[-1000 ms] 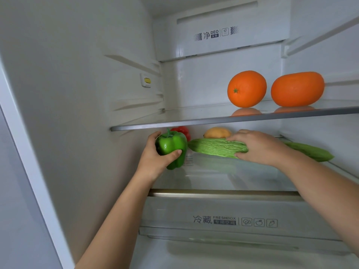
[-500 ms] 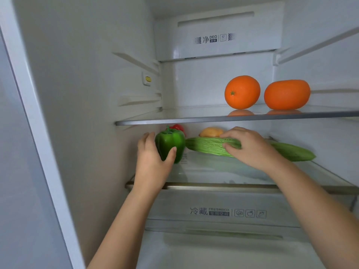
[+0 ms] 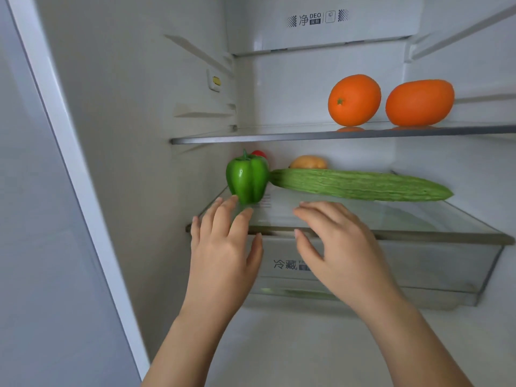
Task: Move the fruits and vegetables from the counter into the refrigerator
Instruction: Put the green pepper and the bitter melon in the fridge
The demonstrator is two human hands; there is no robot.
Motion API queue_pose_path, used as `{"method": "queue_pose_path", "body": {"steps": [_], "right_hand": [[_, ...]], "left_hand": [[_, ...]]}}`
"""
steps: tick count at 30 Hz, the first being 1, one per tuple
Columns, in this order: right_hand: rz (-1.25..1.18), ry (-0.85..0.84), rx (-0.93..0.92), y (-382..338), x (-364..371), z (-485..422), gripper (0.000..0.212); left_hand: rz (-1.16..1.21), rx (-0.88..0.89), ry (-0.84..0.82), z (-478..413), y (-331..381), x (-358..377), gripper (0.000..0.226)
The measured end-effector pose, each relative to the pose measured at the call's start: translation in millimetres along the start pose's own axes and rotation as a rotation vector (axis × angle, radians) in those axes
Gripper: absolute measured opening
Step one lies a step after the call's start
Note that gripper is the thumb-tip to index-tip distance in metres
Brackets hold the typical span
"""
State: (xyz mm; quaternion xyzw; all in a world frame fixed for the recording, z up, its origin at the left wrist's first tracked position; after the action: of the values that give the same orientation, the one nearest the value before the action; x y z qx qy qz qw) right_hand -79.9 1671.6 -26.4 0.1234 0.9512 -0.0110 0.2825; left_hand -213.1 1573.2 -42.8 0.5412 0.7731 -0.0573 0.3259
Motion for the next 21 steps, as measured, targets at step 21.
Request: {"method": "queue_pose_path", "body": {"steps": [21], "right_hand": [[-0.368,-0.075,-0.219,-134,34,67,0.037]], "left_hand": [[-0.242,-0.289,0.0,158,-50,-88,0.034]]}}
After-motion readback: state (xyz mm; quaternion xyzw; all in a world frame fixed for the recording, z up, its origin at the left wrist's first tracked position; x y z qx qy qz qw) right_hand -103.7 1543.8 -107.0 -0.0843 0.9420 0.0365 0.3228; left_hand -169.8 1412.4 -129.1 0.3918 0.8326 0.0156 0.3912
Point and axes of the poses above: each hand's wrist, its own z-axis away from the middle knuckle, its own x-axis out of the palm, y = z × x, the point moved 1 cm from there along -z, towards the middle knuckle, and after that the axes turned 12 degrees about -x, right-handed, at the moved point
